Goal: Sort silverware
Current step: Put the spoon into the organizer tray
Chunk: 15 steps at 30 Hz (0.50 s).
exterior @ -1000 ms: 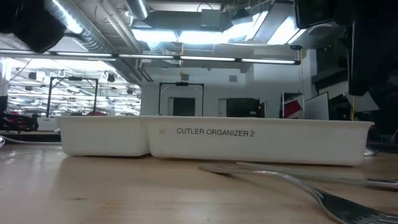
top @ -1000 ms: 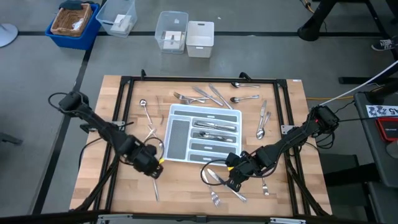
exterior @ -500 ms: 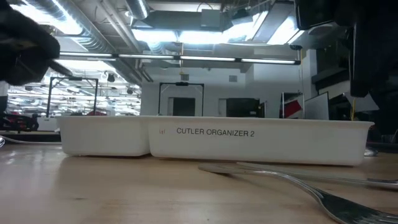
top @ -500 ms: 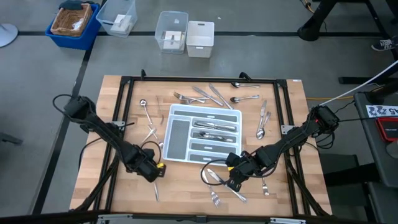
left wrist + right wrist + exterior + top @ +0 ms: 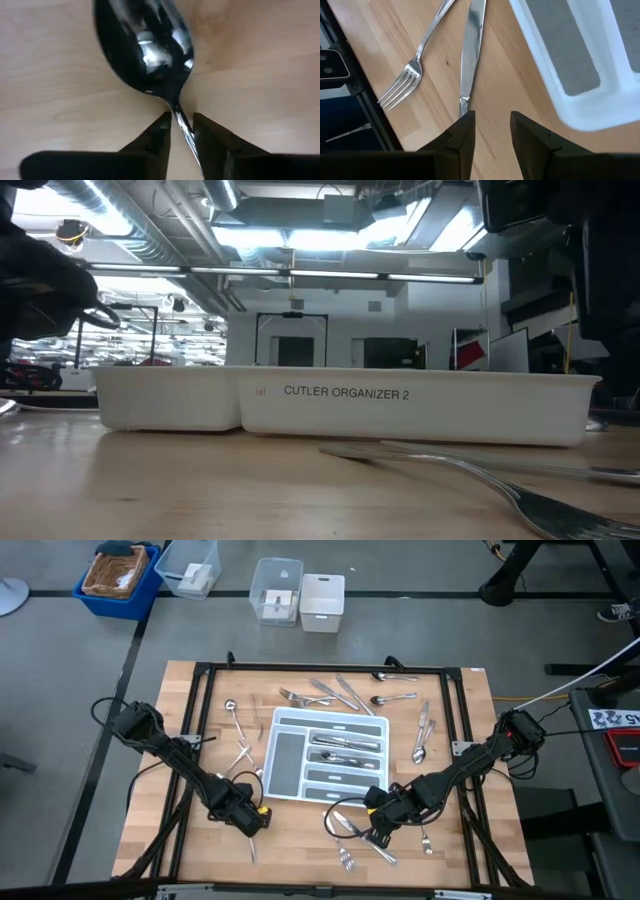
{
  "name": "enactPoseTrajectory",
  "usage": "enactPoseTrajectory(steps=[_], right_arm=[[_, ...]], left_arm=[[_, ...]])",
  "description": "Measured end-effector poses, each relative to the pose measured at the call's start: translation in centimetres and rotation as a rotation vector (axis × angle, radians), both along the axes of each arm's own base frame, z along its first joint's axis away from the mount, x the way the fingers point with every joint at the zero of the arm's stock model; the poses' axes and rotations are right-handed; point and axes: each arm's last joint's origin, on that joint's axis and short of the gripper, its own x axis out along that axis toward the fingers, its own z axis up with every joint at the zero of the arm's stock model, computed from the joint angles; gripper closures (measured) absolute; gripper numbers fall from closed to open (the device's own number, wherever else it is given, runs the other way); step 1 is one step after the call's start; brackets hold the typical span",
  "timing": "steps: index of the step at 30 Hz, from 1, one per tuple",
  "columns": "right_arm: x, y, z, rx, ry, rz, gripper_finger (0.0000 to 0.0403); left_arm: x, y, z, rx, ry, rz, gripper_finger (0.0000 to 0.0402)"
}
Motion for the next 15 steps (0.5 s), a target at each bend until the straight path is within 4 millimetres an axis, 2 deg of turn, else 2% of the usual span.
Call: enactPoseTrajectory(steps=[6, 12, 15], right_arm=[[0.0, 0.0, 0.0, 0.033, 0.020, 0.001, 0.0276], [-0.2, -1.1, 1.2, 0.149, 0.076, -0.005, 0.0276], [-0.5, -1.8, 2.2, 0.149, 0.058, -0.021, 0.0276]], left_arm=[[-0.1, 0.1, 0.2, 0.004, -0.012, -0.070, 0.0392], [-0.4, 0.3, 1.5, -0.017, -0.072, -0.158, 0.0390], [-0.5, 0.4, 3.2, -0.054, -0.149, -0.199, 0.0396]])
